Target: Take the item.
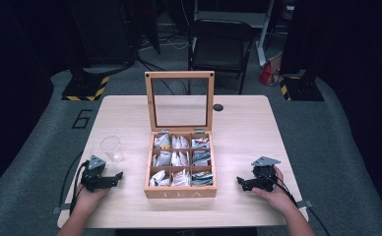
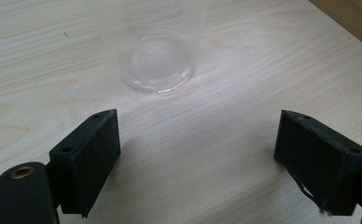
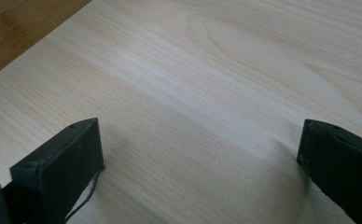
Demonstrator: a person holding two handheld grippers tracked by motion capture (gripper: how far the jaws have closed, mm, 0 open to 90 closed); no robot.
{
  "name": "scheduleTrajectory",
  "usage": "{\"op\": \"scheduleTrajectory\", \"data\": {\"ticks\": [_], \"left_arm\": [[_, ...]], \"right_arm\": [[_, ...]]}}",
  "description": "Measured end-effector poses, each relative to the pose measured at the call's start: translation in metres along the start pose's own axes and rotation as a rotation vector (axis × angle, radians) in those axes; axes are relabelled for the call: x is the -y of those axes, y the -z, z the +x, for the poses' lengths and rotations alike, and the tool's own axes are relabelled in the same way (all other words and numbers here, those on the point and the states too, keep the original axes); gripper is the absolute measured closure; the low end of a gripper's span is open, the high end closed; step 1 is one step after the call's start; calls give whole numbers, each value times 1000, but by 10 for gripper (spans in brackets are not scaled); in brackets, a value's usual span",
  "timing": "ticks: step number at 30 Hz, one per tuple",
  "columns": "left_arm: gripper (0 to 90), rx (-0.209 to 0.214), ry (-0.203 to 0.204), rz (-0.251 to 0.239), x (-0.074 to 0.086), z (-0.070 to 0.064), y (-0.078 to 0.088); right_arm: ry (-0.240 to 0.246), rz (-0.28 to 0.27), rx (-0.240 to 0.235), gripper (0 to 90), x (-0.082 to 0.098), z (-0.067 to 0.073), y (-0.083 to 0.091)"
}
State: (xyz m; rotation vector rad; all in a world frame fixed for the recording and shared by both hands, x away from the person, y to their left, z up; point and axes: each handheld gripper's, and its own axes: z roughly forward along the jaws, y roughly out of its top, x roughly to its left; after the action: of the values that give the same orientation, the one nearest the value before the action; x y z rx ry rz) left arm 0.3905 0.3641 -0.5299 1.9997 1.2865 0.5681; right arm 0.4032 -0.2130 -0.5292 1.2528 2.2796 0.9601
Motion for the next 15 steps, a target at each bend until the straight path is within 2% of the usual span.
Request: {"op": "scheduleTrajectory", "data": {"ticks": [6,7,15], "left_arm": [[152,-1,8,-15,1,0,0],[154,5,9,-4,1,0,1],[171,3,-6,-16,2,2,1]], "right_arm": [[0,0,0,0,0,0,0],[0,0,0,0,0,0,0],[-1,-2,0,0,0,0,0]]}}
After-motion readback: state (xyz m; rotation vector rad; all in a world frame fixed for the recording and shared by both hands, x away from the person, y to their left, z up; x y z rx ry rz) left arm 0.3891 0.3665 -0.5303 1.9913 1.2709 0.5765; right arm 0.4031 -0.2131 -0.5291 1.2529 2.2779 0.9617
